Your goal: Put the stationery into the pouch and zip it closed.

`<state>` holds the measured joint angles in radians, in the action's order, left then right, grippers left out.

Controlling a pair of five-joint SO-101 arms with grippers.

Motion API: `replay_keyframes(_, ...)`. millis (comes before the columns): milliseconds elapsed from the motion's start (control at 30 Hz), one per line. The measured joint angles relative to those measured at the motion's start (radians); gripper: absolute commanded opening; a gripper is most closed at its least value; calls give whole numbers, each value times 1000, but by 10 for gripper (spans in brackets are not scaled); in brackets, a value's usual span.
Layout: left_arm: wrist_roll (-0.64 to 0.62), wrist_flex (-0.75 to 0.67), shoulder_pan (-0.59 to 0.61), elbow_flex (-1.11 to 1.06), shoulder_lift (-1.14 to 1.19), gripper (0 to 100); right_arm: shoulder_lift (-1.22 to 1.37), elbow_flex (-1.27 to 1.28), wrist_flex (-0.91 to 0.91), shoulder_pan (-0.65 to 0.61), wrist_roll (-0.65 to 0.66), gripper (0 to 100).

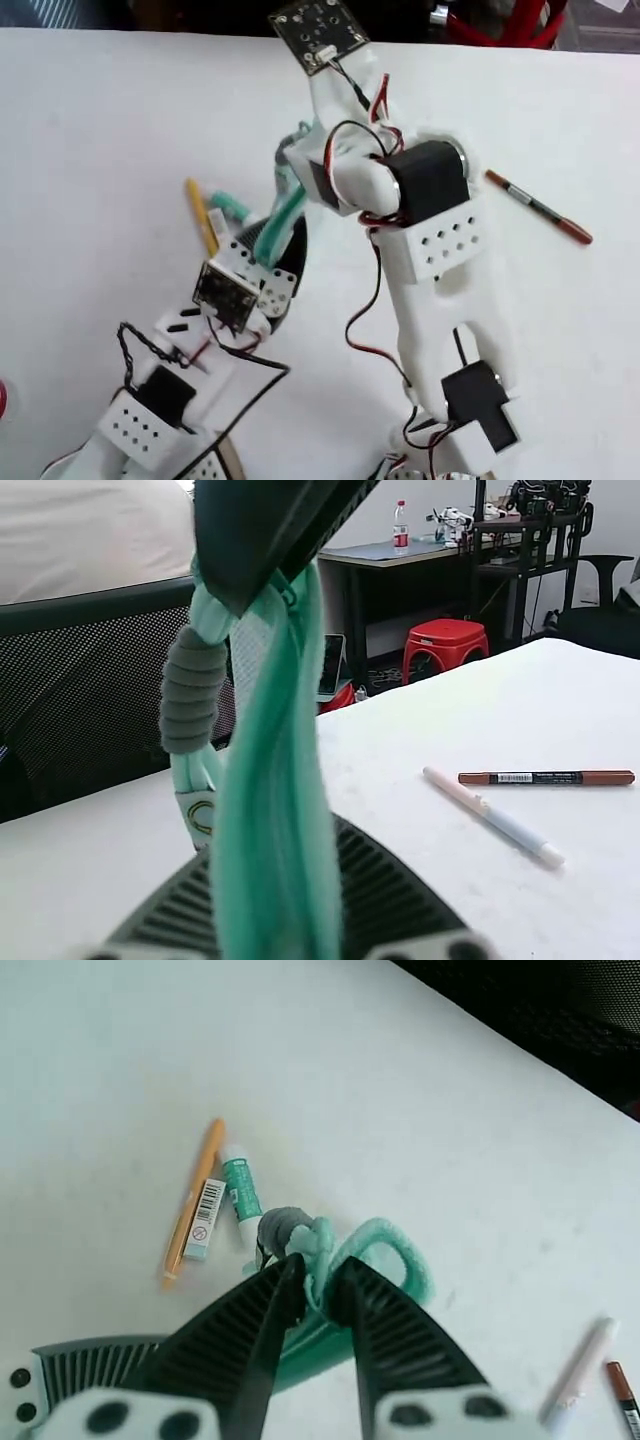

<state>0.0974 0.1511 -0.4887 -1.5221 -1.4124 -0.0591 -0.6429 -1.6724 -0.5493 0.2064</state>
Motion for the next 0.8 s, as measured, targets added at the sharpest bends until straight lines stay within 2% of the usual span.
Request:
replay_keyframes(233, 2, 0, -2, 0, 0, 22, 0, 0, 0, 26, 0, 22)
replay_keyframes(400, 3, 0, -3, 0, 0, 24, -2, 2, 3, 63, -77, 98)
replay_keyframes(533, 3, 0, -3, 0, 0, 90, -2, 2, 3, 64, -97, 18)
replay_keyframes(800, -49, 0, -2, 0, 0, 117, 0, 2, 14, 81, -98, 39)
